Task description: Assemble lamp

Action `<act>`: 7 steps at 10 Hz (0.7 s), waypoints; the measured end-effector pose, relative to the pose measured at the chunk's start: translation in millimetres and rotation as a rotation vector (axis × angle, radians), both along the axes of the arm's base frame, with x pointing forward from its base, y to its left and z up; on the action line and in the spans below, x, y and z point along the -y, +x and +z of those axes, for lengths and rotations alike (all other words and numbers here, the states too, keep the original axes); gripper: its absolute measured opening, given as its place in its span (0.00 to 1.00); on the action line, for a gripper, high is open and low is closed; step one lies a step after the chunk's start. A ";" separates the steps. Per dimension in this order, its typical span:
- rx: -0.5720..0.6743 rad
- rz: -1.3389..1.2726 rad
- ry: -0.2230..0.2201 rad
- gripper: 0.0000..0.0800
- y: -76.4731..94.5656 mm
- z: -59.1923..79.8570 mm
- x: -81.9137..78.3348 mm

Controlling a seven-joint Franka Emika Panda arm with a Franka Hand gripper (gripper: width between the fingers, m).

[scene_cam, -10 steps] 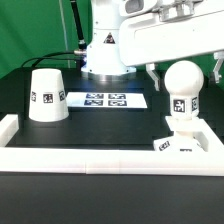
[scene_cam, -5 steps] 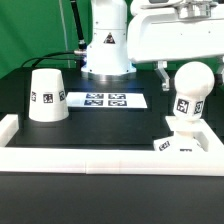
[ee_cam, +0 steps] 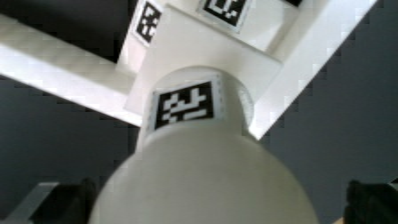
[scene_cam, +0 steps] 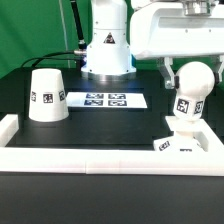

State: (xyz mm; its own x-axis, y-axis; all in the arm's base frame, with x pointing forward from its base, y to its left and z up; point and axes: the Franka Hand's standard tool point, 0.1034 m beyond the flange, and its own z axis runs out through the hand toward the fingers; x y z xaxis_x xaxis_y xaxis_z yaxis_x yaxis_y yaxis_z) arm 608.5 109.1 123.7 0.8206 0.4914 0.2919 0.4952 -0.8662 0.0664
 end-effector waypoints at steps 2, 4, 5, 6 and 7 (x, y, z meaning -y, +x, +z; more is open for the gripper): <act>0.012 0.104 -0.036 0.87 1.6 0.8 2.8; 0.022 0.200 -0.071 0.87 2.3 0.9 2.7; 0.026 0.252 -0.089 0.87 2.3 0.4 3.8; 0.027 0.263 -0.092 0.87 2.3 0.0 4.4; 0.026 0.255 -0.089 0.87 2.2 -0.3 4.4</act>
Offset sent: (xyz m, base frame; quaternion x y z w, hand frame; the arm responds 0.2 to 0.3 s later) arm 0.0076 0.0031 0.0019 -0.0041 -0.0041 -0.1976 0.9803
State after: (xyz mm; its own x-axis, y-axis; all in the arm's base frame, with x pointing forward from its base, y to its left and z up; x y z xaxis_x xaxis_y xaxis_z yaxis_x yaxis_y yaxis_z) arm 610.7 104.7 123.4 0.6601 0.7057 0.2573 0.6935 -0.7042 0.1524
